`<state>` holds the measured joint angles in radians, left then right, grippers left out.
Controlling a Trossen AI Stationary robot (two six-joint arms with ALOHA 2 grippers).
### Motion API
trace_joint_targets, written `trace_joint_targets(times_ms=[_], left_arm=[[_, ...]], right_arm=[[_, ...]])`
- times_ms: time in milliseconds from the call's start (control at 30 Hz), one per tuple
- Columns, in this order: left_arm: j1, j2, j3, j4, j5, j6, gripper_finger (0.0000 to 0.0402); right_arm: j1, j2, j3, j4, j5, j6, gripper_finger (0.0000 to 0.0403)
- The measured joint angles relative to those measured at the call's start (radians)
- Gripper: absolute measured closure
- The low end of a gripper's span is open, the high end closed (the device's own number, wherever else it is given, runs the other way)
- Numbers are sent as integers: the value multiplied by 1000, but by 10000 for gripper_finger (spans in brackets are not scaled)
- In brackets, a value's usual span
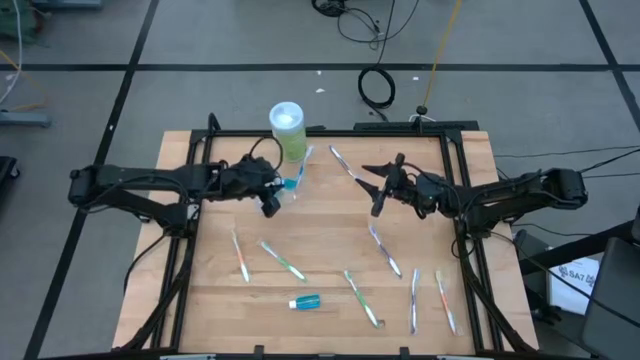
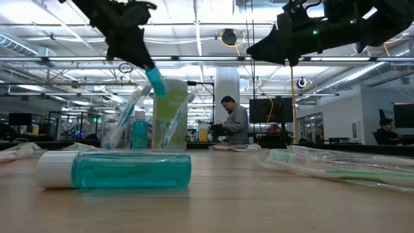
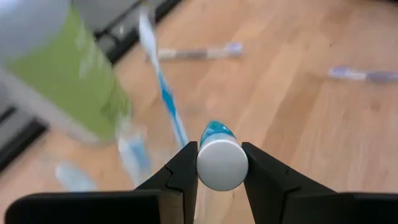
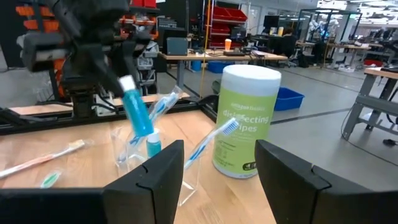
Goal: Pick & Place toothbrushing station
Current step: Put the left mouthwash into the transparent organizer
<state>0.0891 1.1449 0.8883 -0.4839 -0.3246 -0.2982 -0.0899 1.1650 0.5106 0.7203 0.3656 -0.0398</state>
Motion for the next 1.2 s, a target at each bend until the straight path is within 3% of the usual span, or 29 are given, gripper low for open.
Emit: trace_joint_targets(times_ms=[167, 433, 867, 1200], left_arm=[[0, 47, -4, -59, -1, -51, 297], [1, 140, -1, -16, -41, -35, 297], [2, 92, 54, -127, -46, 4, 297], [1, 154, 52, -200, 9, -19, 297]], right_arm=[[-5, 0, 0, 0, 0, 1, 211], [-8, 0, 0, -8, -1, 1, 211], [-8, 0, 0, -15, -2, 0, 211], [-8, 0, 0, -15, -2, 1, 211]])
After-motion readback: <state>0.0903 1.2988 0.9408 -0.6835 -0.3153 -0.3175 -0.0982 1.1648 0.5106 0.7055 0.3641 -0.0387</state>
